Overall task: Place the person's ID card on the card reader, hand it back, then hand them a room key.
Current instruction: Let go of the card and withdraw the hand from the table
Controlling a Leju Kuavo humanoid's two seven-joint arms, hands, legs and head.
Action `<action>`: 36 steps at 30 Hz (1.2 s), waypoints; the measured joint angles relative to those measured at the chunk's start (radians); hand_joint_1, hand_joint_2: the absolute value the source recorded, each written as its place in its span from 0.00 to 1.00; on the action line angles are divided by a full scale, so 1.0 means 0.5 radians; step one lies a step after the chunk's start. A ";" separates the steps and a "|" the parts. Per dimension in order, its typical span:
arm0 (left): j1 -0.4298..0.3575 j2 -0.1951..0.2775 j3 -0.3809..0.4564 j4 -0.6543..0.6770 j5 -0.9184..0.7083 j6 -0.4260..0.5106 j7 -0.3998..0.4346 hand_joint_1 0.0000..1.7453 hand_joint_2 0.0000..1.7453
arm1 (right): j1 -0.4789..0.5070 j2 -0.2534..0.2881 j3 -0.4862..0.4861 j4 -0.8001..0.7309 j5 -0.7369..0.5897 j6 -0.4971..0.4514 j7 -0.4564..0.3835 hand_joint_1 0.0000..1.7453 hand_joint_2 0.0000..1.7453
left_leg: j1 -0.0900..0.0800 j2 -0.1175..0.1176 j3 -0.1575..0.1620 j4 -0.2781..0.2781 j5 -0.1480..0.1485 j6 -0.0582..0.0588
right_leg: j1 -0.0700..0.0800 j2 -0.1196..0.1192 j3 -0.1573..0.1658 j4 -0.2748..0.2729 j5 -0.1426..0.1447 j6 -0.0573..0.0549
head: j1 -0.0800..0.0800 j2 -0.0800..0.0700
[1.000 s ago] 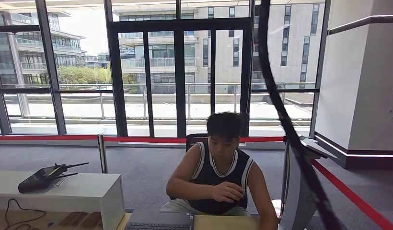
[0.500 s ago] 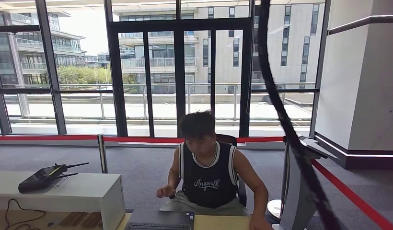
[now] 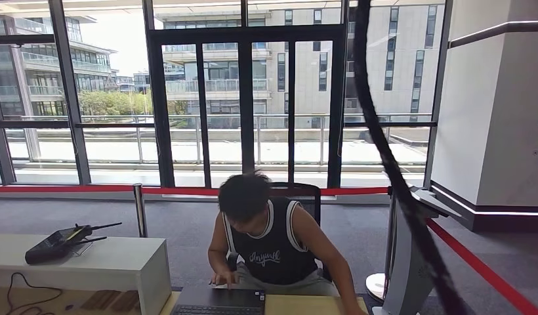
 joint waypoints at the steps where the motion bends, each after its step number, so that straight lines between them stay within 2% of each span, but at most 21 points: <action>1: 0.000 0.000 0.000 0.000 0.005 -0.002 0.001 0.00 0.00 | 0.000 0.000 0.000 0.000 0.005 0.001 -0.007 0.00 0.00 | 0.000 0.000 0.000 0.000 0.000 0.000 | 0.000 0.000 0.000 0.000 0.000 0.000 | 0.000 0.000; 36: 0.001 -0.017 0.000 -0.002 0.024 -0.001 -0.021 0.00 0.00 | -0.001 0.003 0.001 0.001 0.053 -0.009 0.006 0.00 0.00 | 0.000 0.000 0.001 0.000 0.000 0.000 | 0.000 0.000 0.001 0.000 0.000 0.000 | 0.001 0.000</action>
